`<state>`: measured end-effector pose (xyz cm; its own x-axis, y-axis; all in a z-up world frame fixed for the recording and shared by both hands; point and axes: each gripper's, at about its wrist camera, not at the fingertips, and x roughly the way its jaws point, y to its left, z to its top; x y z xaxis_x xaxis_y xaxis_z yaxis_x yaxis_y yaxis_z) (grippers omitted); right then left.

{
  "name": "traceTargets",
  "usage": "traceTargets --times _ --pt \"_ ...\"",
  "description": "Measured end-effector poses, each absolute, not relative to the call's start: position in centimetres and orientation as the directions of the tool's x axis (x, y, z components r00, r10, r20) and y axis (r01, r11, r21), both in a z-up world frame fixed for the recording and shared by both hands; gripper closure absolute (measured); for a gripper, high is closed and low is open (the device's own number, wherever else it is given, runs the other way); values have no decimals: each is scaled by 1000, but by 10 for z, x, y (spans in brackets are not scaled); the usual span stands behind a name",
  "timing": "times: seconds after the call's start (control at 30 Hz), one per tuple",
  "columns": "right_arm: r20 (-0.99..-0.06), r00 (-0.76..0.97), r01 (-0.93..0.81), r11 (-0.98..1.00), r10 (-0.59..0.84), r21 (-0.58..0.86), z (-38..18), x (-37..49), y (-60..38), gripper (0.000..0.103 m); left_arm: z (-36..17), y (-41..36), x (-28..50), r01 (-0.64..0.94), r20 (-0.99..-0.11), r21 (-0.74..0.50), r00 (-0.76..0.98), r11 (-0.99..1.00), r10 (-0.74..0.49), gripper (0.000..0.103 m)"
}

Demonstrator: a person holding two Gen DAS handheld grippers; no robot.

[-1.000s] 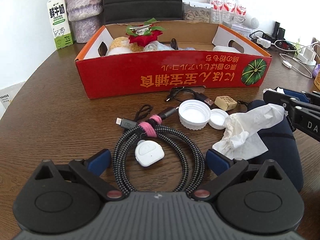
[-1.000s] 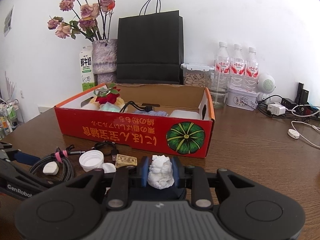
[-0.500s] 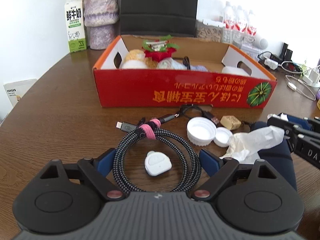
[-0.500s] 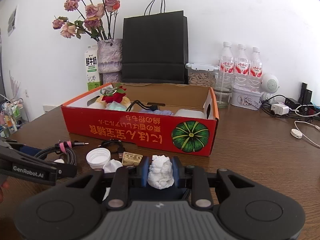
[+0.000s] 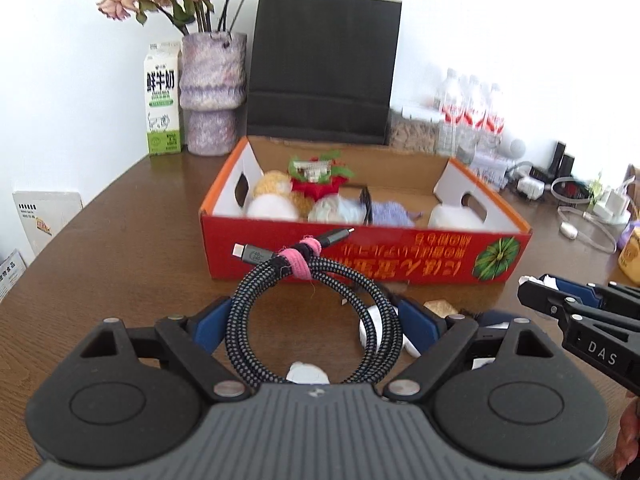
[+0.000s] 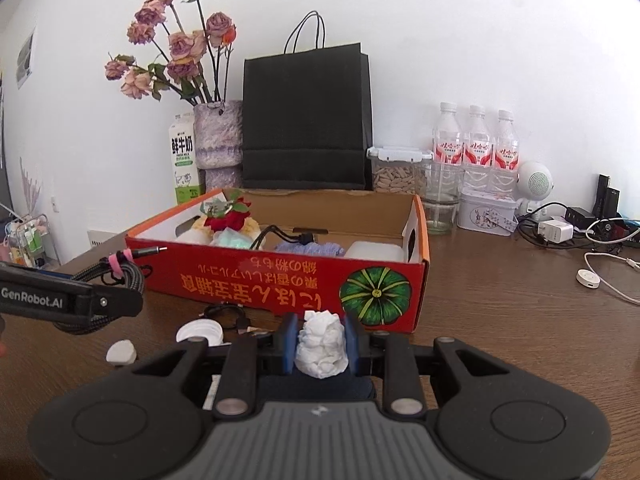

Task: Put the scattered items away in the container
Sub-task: 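Close left tool on the black braided cable and lift it while right tool carries the tissue, then open left tool to drop the cable while right tool releases the tissue into the box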

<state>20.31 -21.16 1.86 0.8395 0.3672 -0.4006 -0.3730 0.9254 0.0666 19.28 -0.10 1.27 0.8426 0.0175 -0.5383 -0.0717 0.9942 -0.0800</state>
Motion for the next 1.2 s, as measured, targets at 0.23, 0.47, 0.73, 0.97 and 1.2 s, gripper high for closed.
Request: traceTargets --times 0.23,0.47,0.73,0.97,1.2 --pt "-324 877 -359 932 355 49 61 219 -211 79 44 0 208 -40 -437 -125 899 991 -19 13" --pt "-316 893 -333 943 321 17 76 268 -185 79 61 -12 246 7 -386 -147 920 989 -64 13" --pt "-341 893 -279 956 293 93 61 329 -168 79 55 -14 298 5 -382 -153 922 988 -63 13" --pt "-395 873 -275 958 286 85 37 356 -168 79 36 -11 331 -11 -404 -114 914 993 -36 13" --pt "-404 867 -286 956 290 72 32 354 -167 77 29 -10 332 -37 -382 -62 924 997 10 13"
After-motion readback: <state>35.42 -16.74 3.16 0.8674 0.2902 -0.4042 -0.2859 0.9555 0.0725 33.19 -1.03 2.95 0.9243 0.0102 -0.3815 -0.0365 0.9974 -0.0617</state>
